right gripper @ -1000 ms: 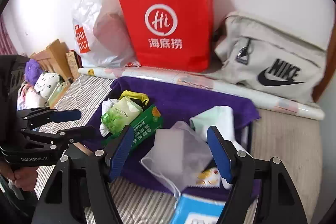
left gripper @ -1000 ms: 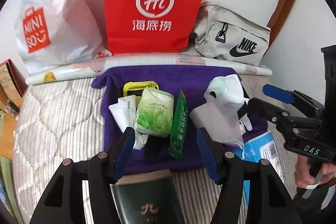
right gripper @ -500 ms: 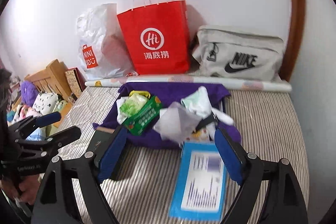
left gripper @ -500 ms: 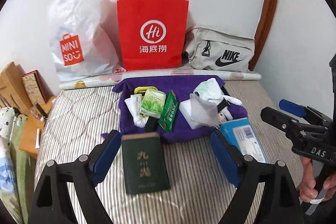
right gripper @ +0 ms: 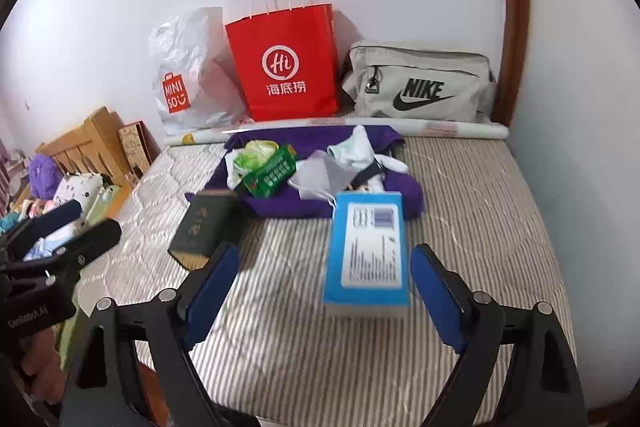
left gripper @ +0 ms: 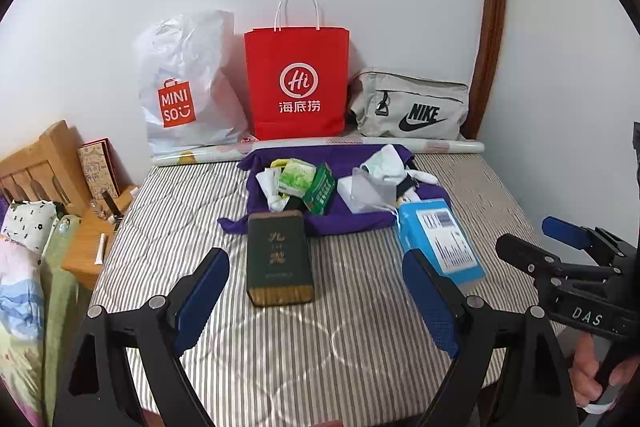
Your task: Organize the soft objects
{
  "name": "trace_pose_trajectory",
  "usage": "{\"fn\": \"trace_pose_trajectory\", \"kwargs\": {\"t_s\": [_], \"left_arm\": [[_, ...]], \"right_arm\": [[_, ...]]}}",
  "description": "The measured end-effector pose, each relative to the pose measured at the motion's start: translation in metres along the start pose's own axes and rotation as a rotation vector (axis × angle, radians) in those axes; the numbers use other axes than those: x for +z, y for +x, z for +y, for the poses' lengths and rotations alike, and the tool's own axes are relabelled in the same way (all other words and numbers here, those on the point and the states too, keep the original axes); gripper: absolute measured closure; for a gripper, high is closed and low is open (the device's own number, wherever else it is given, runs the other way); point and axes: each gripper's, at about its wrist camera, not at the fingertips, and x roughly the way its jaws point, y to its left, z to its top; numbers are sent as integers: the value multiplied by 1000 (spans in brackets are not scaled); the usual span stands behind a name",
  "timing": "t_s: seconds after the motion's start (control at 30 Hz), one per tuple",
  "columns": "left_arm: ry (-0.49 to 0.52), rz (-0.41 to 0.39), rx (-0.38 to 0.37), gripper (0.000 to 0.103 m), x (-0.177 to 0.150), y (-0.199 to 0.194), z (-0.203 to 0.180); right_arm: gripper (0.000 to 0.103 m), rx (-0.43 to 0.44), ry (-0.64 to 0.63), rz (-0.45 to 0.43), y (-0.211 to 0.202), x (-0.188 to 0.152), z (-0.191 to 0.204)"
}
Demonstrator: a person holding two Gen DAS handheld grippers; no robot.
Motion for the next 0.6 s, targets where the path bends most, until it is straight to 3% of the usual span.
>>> {"fn": "trace_pose_trajectory", "kwargs": {"t_s": [0.27, 0.6], "left_arm": [[-1, -19, -1, 15, -31, -26, -4], [6, -45, 0, 15, -44, -48, -9]], "right_arm": [[14, -25, -7, -28, -33, -38, 0], [11, -34, -11, -63, -55, -53, 3]]}}
